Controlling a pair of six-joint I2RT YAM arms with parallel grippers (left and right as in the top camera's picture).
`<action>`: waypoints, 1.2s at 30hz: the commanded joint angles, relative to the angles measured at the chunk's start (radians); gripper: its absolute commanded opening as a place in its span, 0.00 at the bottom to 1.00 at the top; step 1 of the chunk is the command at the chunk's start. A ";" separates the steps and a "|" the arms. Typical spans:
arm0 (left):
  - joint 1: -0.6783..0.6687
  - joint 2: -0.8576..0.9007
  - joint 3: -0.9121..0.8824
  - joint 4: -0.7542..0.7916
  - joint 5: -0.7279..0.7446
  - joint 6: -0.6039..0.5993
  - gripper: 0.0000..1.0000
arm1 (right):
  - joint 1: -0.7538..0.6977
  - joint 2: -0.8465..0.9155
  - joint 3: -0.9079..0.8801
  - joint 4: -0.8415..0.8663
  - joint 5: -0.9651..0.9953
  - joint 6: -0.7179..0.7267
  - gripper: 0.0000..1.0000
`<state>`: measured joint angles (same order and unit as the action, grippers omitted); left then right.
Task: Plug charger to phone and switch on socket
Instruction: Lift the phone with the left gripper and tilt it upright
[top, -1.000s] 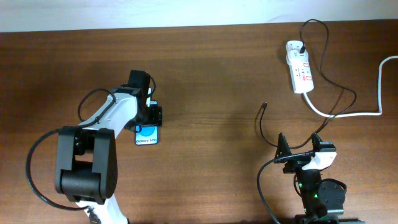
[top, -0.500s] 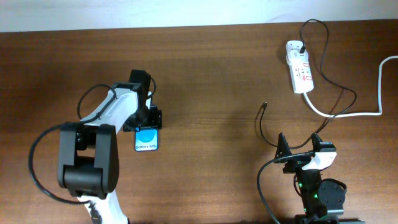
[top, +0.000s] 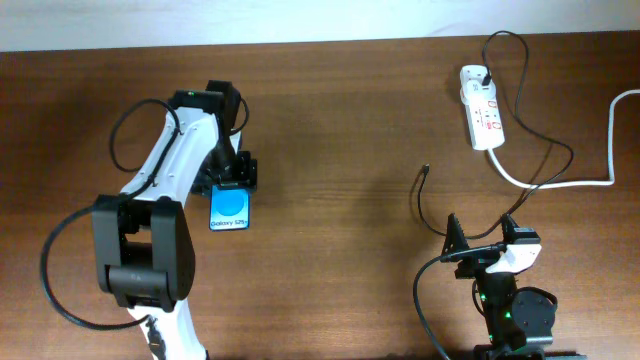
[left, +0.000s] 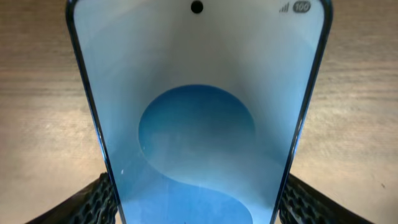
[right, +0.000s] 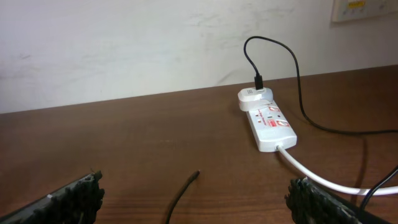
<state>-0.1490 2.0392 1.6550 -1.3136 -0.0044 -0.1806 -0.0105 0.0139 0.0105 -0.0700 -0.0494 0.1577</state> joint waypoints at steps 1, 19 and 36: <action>0.001 -0.012 0.089 -0.065 0.009 -0.005 0.35 | -0.003 -0.008 -0.005 -0.005 -0.005 -0.001 0.98; 0.001 -0.375 0.114 -0.196 0.044 -0.005 0.33 | -0.003 -0.008 -0.005 -0.005 -0.005 -0.001 0.99; 0.001 -0.620 0.113 -0.350 0.137 -0.006 0.34 | -0.003 -0.008 -0.005 -0.005 -0.005 -0.001 0.98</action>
<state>-0.1490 1.4410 1.7466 -1.6627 0.0868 -0.1806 -0.0105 0.0139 0.0105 -0.0700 -0.0494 0.1574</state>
